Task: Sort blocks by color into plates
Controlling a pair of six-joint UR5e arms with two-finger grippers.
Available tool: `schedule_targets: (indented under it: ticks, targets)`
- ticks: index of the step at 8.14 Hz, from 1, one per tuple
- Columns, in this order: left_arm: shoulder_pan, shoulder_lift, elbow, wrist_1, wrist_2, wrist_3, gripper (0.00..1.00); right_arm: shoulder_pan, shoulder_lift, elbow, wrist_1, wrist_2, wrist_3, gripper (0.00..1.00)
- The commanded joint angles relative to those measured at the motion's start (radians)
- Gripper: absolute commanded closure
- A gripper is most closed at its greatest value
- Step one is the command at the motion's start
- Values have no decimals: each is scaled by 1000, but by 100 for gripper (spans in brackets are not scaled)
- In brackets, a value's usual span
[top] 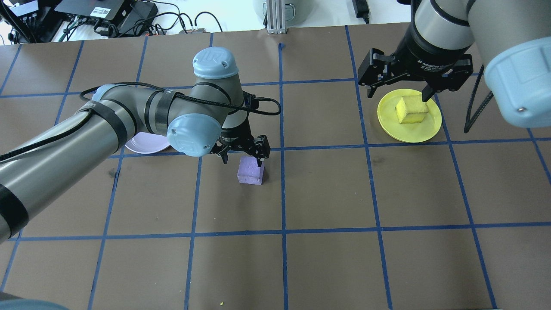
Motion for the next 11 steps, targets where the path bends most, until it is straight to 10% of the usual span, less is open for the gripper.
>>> schedule_targets:
  ticks: [1, 7, 8, 9, 10, 11]
  targets:
    - [-21, -41, 0, 65, -43, -38, 0, 0, 1, 0, -2, 2, 0, 0]
    - [-27, -81, -13, 74, 2, -31, 0, 0, 1, 0, -2, 3, 2, 0]
    - [-27, -92, -4, 76, 2, -37, 22, 0, 1, 0, -1, 3, 2, 0]
    - [-27, -92, -1, 73, 2, -39, 73, 0, 1, 0, -2, 3, 2, 0]
    - [-29, -87, 0, 65, -2, -42, 100, 0, 1, 0, -2, 3, 2, 0]
    - [-35, -60, 2, 56, -16, -43, 100, 0, 1, 0, -1, 3, 0, 0]
